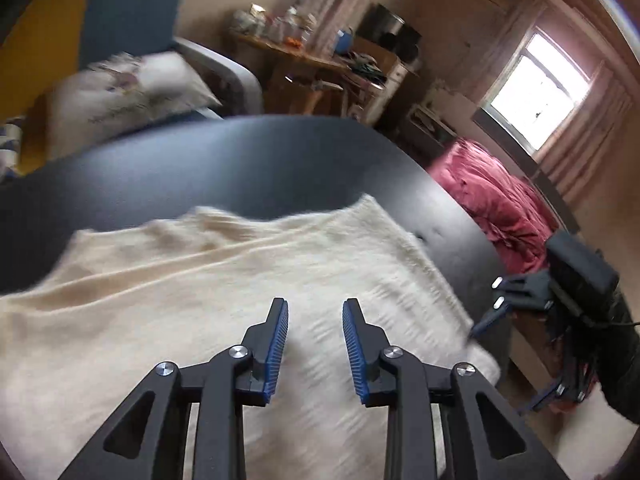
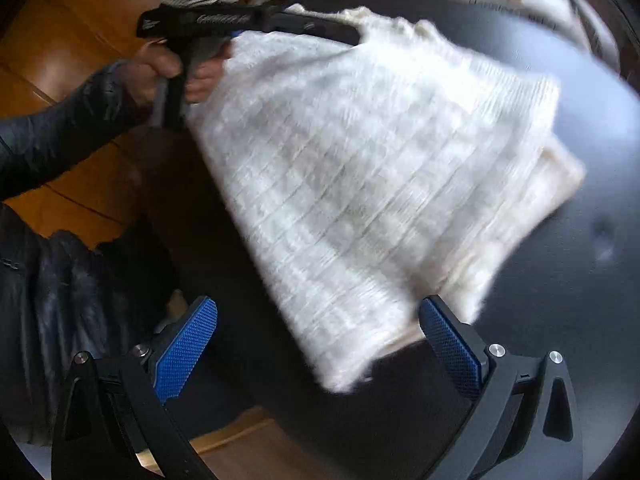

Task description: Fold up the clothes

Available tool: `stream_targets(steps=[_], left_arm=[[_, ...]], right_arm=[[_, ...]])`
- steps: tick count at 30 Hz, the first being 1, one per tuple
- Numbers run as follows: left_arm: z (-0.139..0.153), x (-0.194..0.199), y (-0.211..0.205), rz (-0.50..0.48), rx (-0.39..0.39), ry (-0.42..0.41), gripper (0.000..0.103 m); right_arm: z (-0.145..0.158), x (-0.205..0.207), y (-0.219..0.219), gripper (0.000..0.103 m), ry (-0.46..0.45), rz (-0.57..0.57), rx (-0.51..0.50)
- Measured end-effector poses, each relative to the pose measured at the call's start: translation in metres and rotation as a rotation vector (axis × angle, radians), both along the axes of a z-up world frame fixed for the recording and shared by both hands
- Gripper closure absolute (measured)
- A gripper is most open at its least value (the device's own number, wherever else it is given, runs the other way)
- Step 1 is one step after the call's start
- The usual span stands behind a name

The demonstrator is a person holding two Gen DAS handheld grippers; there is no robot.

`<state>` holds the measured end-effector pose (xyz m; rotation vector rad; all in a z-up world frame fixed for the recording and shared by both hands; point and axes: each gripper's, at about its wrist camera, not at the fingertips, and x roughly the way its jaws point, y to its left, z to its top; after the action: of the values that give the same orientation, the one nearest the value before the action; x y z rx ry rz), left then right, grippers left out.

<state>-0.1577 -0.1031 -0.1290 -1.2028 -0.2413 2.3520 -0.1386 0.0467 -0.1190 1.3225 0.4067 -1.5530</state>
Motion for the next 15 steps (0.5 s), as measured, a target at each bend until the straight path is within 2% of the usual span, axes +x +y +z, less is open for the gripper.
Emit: stream_targets(steps=[4,7,9,10,11,15], left_arm=[[0.000,0.016,-0.033,0.088,-0.071,0.033,0.072],[-0.017,0.017,-0.051,0.161,-0.173,-0.007,0.072],[-0.025,0.019,-0.061,0.178,-0.179,-0.011,0.072],[-0.023,0.021,-0.064,0.168,-0.164,-0.001,0.072],[-0.019,0.022,-0.066,0.148,-0.164,0.015,0.072],[0.004,0.014,-0.066,0.009,-0.212,0.118,0.066]], right_arm=[[0.024,-0.026,-0.025,0.000,0.138,-0.062,-0.054],[0.004,-0.064,-0.001,0.000,0.200,-0.173,0.028],[-0.021,-0.082,-0.019,0.000,0.168,-0.236,0.137],[-0.032,-0.089,-0.027,0.000,0.155,-0.263,0.181],[-0.032,-0.086,-0.028,0.000,0.159,-0.266,0.170],[-0.009,-0.078,-0.035,0.000,0.161,-0.282,0.115]])
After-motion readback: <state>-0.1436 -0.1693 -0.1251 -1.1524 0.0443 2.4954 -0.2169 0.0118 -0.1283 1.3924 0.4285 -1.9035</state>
